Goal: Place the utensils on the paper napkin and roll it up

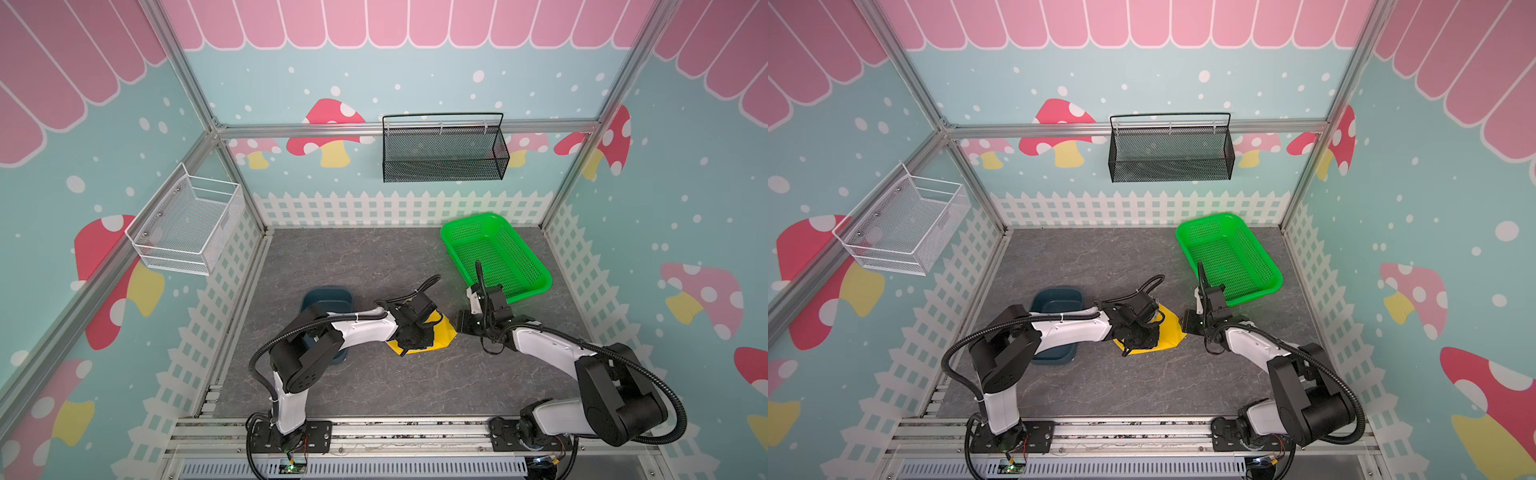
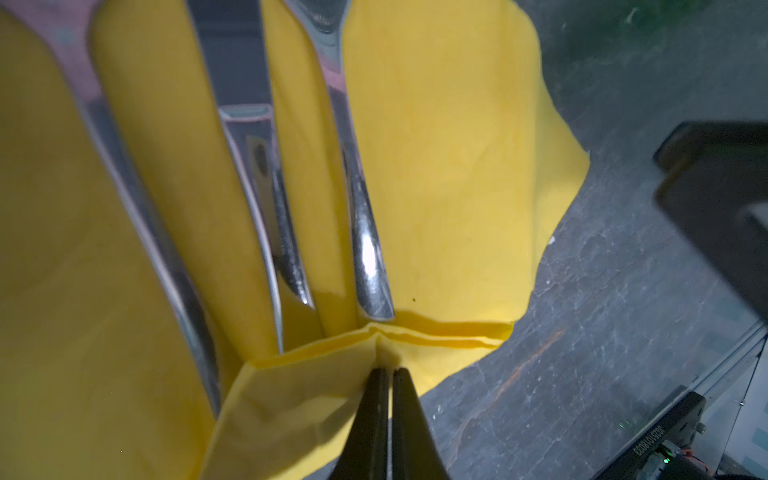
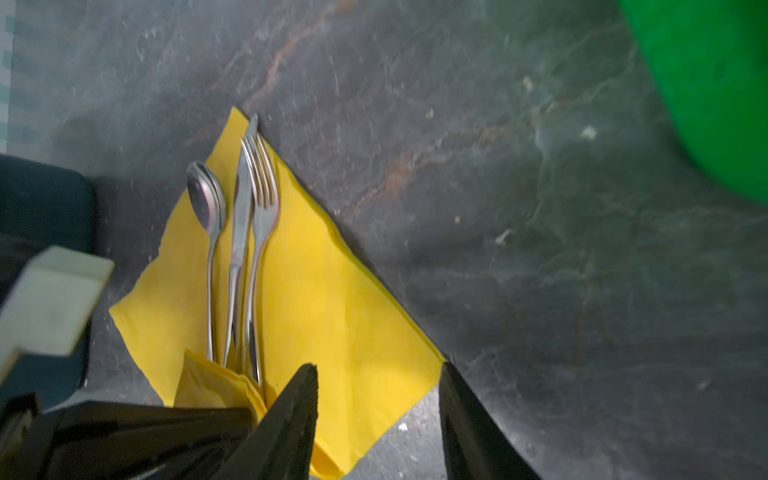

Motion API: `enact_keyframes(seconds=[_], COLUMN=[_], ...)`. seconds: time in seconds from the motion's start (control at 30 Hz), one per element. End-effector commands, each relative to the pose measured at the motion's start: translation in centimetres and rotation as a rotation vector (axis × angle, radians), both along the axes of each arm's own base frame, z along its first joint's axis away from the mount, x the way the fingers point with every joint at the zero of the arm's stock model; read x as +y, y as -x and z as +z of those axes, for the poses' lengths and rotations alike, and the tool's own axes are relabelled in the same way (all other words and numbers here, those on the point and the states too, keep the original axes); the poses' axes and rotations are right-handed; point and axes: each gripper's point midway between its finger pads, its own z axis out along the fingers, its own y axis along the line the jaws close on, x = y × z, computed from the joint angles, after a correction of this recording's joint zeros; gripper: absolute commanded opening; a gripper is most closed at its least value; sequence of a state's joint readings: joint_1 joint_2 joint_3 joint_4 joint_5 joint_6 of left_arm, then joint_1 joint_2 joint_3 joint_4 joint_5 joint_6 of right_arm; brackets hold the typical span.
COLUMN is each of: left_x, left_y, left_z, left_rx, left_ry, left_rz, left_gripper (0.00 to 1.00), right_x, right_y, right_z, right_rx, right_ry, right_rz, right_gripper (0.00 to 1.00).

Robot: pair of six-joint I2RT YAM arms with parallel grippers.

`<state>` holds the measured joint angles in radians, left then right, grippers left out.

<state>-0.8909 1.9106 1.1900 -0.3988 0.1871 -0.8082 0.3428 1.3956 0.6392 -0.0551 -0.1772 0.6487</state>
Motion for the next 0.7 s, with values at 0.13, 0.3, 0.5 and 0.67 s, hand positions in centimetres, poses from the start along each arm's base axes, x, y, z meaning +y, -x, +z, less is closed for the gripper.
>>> enact_keyframes(seconds=[0.13, 0.3, 0.5, 0.67], left_x=[0.0, -0.1, -0.1, -0.2], left_y=[-0.2, -0.2, -0.2, -0.3], left_z=[-0.1, -0.1, -0.1, 0.2], left_rx=[-0.002, -0.004, -0.003, -0.005], left_ry=[-0.007, -0.006, -0.008, -0.001], left_rz=[0.014, 0.014, 0.011, 0.013], left_gripper=[0.09, 0.09, 0.09, 0.08], right_x=[-5.6, -5.7, -0.6, 1.1], right_y=[-3.2, -3.1, 0.5, 3.6], right_z=[0.5, 1.1, 1.3, 0.2], right_rx=[-0.033, -0.023, 0.006, 0.044], right_ry=[0.135, 0.082, -0.153, -0.199], right_rz=[-0.156, -0.133, 0.021, 0.088], right_gripper=[0.5, 0.5, 0.5, 0.52])
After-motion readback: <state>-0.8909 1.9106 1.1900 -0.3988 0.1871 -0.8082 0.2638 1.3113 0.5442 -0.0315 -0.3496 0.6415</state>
